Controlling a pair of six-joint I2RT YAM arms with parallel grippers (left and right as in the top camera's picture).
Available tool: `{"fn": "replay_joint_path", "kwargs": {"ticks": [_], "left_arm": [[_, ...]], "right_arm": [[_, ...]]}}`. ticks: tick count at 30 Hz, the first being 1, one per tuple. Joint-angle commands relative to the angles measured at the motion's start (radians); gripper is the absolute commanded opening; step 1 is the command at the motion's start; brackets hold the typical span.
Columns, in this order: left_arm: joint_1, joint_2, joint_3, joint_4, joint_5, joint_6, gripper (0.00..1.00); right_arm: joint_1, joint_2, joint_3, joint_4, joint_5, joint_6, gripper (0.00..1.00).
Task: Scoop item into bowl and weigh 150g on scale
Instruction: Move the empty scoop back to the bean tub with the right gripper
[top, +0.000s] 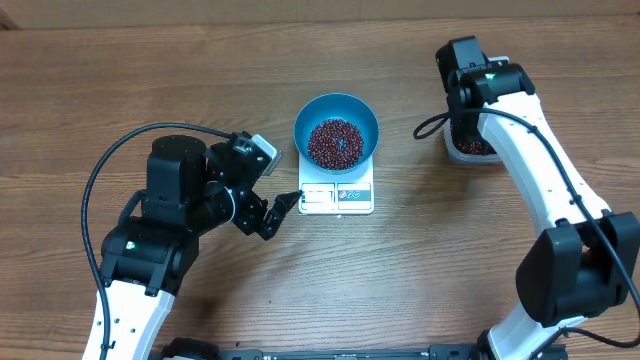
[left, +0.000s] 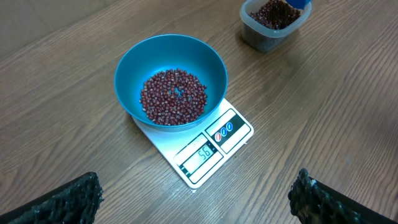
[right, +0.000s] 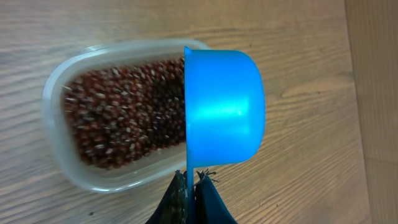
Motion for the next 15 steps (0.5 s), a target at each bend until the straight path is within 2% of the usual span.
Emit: {"fn": "replay_joint_path", "kwargs": {"ticks": [1, 15], "left_arm": [[0.005, 0.003, 0.026, 0.004, 0.015, 0.022, 0.99], [0.005, 0.003, 0.026, 0.004, 0.015, 0.022, 1.00]], "right_arm": [[-0.029, 0.012, -0.043, 0.021, -0.019, 0.004, 0.04], [-0.038, 0.012, -0.088, 0.054, -0.099, 0.004, 0.04]]}}
